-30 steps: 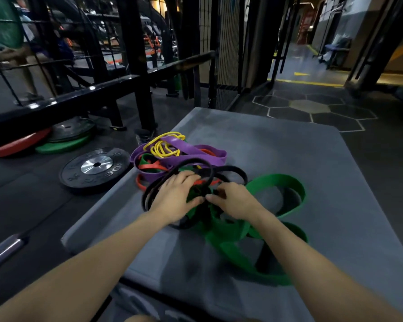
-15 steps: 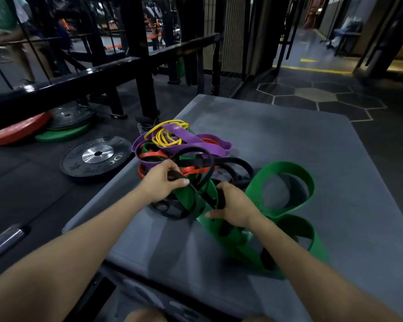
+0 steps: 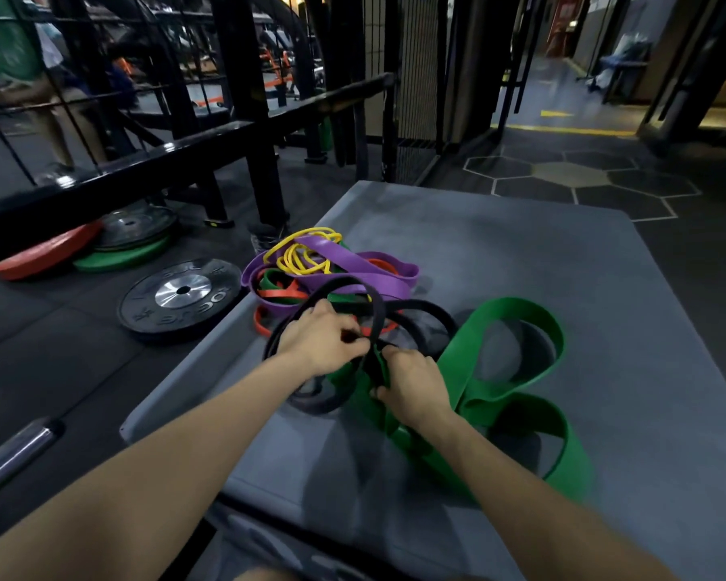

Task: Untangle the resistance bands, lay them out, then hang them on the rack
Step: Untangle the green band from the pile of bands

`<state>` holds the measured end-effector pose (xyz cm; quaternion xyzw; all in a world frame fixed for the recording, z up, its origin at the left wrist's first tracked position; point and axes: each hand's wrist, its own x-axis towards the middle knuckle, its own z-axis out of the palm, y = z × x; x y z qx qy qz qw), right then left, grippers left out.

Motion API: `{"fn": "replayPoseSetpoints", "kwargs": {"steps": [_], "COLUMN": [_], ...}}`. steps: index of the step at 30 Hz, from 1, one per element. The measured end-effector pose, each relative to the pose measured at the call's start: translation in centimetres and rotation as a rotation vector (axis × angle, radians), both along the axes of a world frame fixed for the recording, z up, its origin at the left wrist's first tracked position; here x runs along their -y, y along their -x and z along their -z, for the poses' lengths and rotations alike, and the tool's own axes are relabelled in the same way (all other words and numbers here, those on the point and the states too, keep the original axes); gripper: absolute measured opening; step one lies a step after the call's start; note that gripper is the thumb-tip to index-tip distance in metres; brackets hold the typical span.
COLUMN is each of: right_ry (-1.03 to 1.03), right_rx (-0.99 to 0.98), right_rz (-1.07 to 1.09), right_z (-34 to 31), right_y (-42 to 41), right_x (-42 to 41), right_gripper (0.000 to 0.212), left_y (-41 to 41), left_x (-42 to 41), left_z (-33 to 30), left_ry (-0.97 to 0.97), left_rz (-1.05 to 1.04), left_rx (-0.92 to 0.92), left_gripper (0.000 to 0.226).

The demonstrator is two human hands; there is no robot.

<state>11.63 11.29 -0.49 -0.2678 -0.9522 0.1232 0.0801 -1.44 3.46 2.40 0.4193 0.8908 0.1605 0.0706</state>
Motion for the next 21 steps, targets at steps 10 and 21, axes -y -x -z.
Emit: {"fn": "replayPoseSetpoints", "kwargs": {"steps": [10,21], "right_ry": [0.058,0.273], "right_rx": [-0.199,-0.460], "right_rz": [-0.032,-0.104], "right_z": [-1.4,-11.5], "right_y": [0.0,0.8], "right_x": [-1.5,-3.8], "right_gripper": [0.037,0.028], "left_y": [2.0,3.8], "left_x": [-1.3,1.6], "left_z": [-2.6,-9.7], "left_ry": [-0.285,-0.828], "left_rz": [0.112,-0.290], "left_rx": [0.115,0.545], "left_gripper": [0.007,0.030]}}
